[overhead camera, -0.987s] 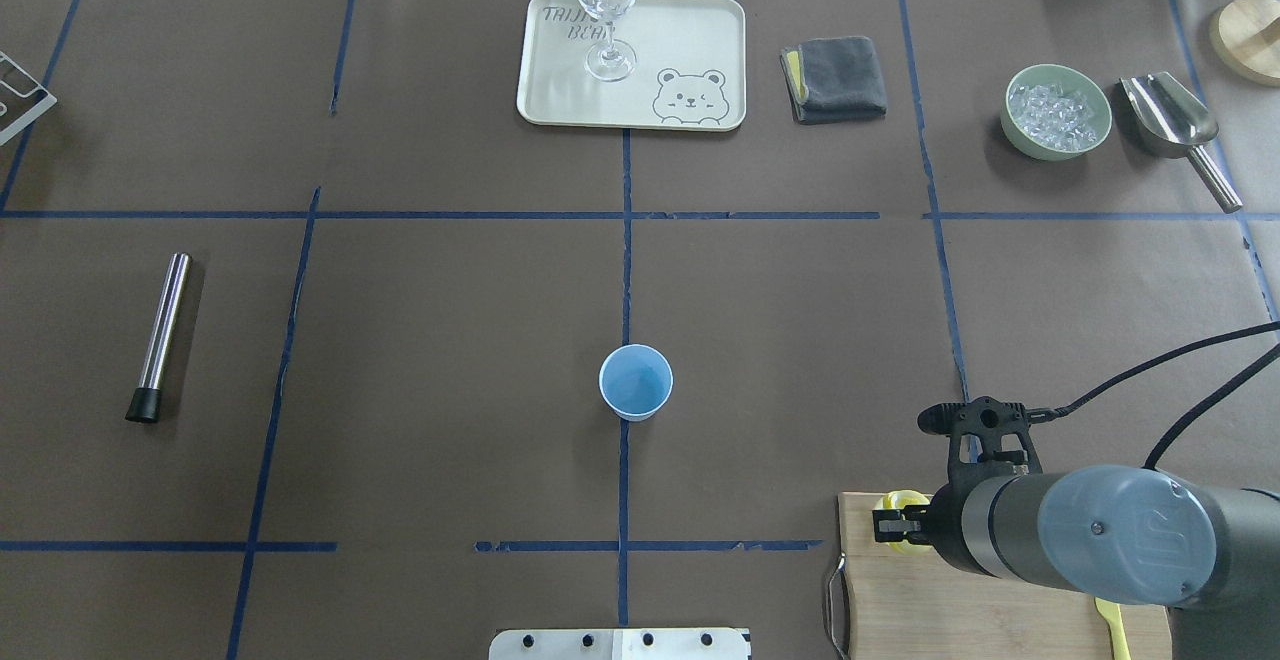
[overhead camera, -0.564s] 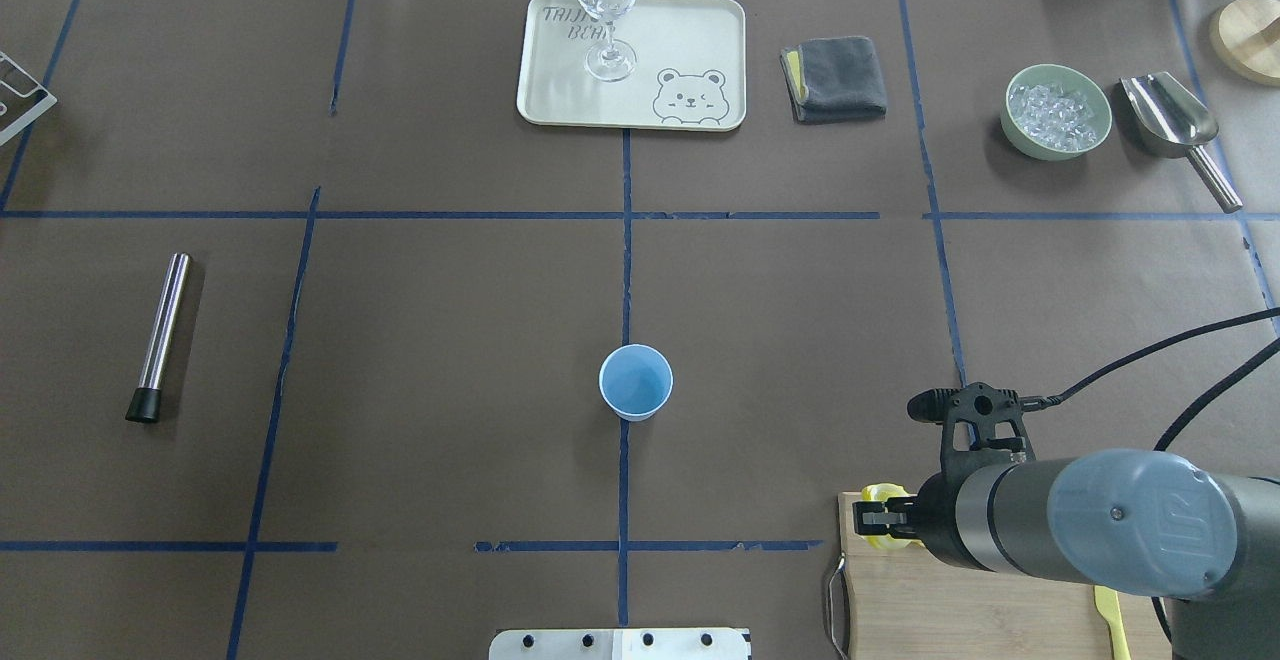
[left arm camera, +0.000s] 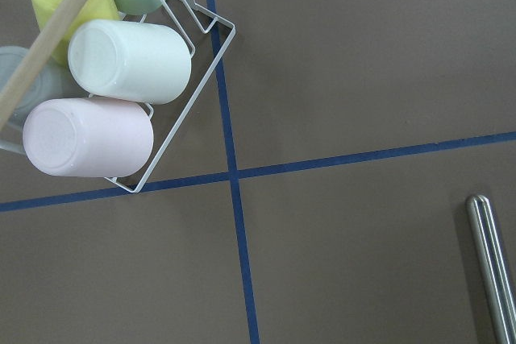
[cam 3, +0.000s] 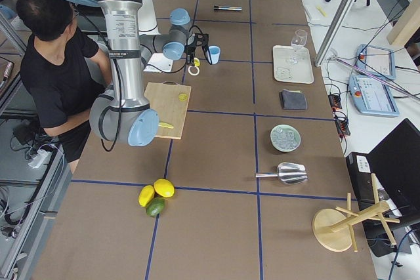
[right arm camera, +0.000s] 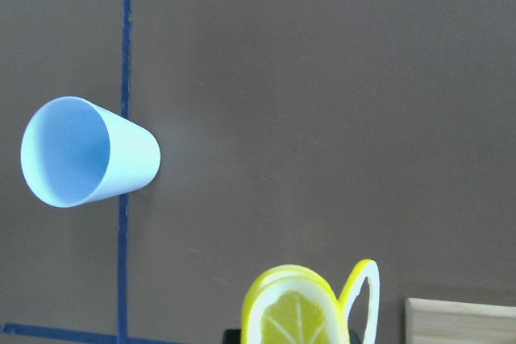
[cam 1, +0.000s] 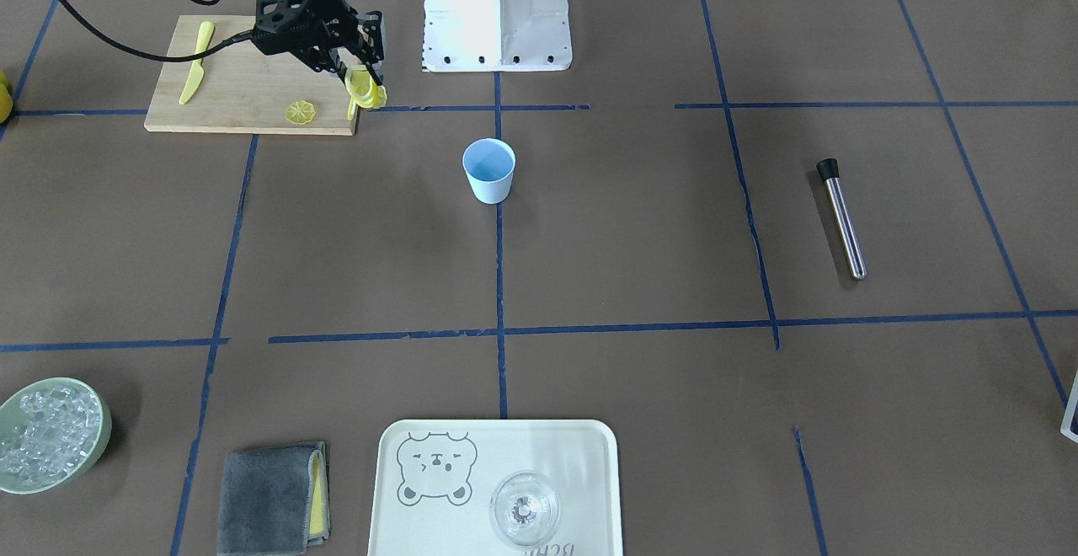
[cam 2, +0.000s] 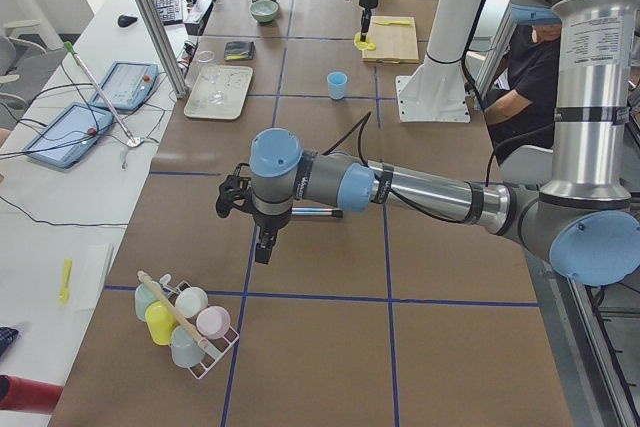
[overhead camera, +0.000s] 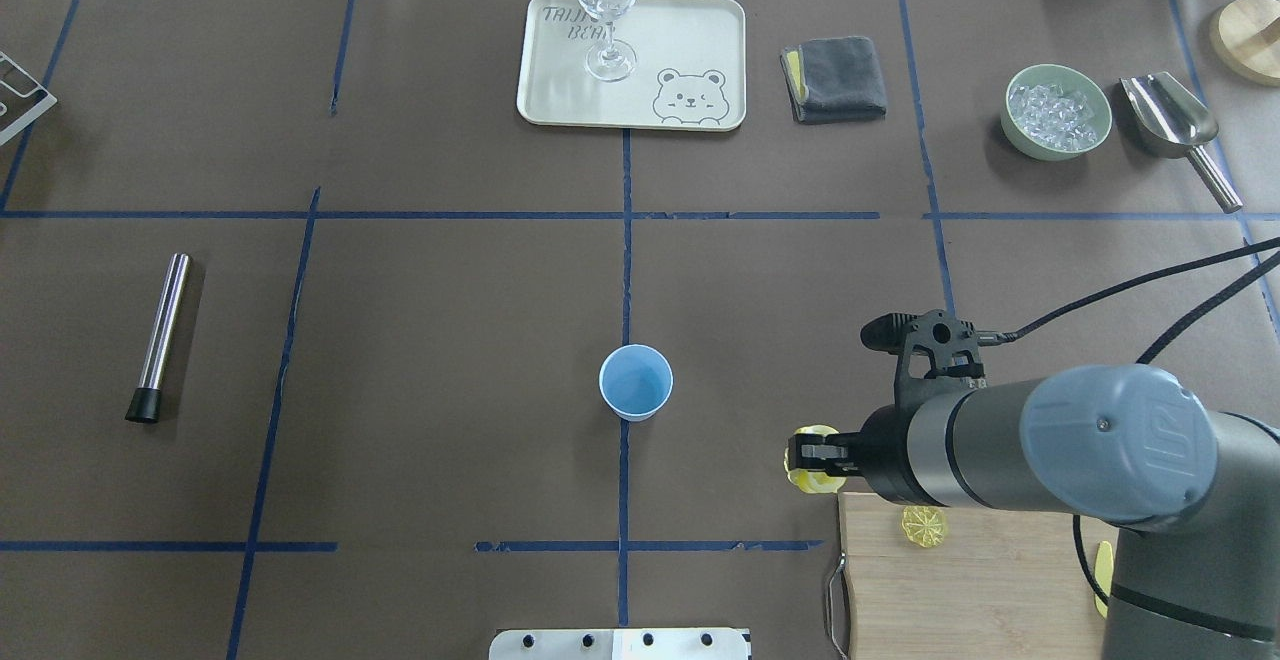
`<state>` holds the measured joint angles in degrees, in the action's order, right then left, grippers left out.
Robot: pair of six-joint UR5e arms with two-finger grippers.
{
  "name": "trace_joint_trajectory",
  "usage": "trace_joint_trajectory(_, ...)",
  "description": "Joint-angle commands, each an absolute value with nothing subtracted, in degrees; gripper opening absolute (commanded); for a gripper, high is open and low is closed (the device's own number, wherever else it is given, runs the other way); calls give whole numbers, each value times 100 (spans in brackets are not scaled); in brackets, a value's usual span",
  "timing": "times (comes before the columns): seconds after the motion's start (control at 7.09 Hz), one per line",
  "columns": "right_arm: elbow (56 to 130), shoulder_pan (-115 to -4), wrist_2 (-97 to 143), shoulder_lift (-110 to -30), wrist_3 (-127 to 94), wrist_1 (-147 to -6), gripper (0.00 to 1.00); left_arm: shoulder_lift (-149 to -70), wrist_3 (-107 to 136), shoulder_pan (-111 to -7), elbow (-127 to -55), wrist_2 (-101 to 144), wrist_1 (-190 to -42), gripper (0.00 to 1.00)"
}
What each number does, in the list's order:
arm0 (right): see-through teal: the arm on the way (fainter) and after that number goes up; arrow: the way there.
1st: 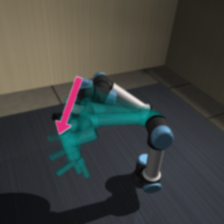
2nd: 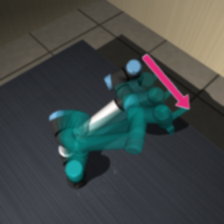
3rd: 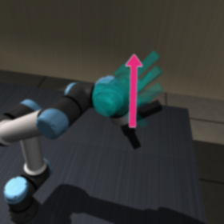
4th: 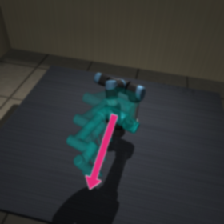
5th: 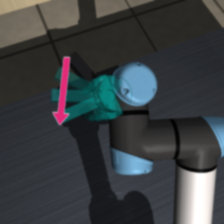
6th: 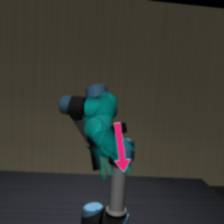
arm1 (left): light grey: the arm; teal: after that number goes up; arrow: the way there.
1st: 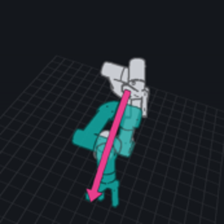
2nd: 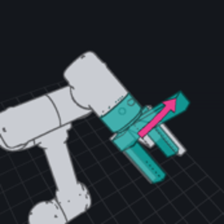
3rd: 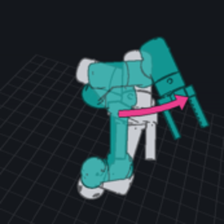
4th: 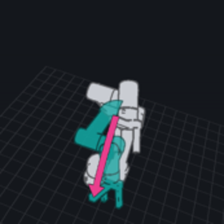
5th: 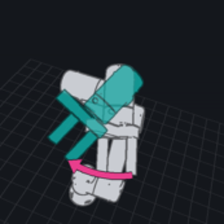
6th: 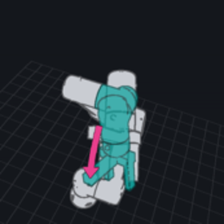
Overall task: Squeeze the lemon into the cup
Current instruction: 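Carry the lemon slice with the right gripper over the blue cup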
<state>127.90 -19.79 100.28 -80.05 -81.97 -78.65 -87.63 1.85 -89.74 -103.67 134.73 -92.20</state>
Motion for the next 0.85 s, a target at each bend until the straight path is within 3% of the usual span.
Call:
trace_joint_trajectory(0.0, 12273, -2275, 10037, -6364, -8200, -9151, 40, -8763, 185, -8974, -10354, 13474, -9220, 100)
trace_joint_trajectory(0.42, 11156, -2381, 10002, -5189, -8218, -9176, 40, -8771, 184, -8965, -10170, 13482, -9394, 100)
trace_joint_trajectory(0.71, 10699, -2417, 9993, -4931, -8218, -9167, 41, -8771, 185, -8965, -10037, 13482, -9536, 100)
